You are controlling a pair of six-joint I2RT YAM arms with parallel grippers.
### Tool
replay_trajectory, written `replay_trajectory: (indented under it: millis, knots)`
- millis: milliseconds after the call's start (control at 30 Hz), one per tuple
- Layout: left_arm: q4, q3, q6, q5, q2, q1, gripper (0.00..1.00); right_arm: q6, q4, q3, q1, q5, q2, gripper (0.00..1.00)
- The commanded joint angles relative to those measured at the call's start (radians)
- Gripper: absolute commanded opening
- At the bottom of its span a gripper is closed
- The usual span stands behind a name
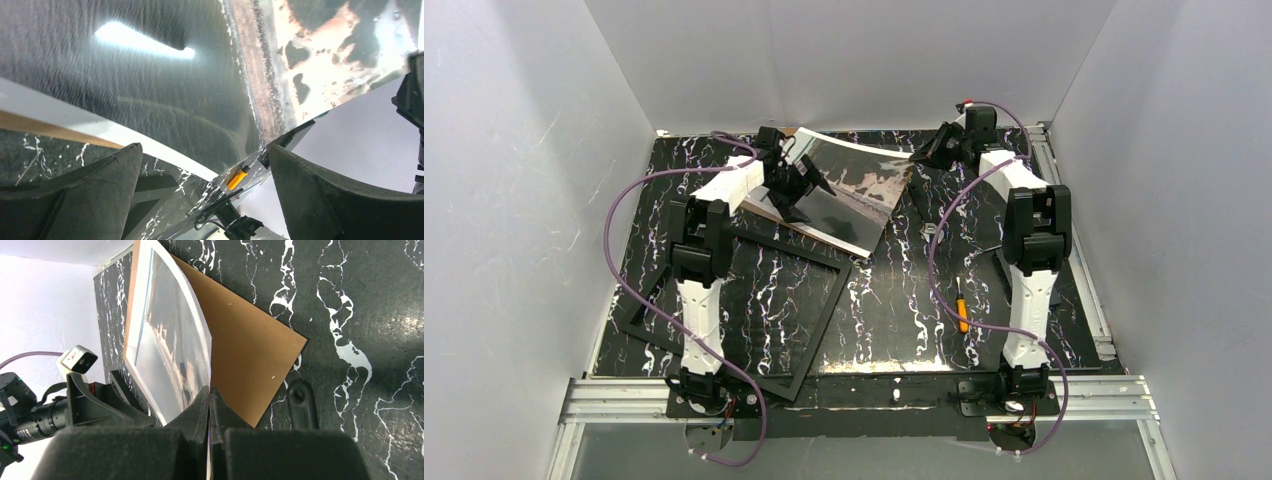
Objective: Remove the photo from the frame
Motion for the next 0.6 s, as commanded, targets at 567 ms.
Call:
replay_trajectory:
  millis: [567]
  knots:
    - [-0.118, -0.045, 0.002, 0.019, -0.303, 0.008, 1.0, -0.107, -0.122, 0.091, -0.016, 0.0, -0.137, 0.01]
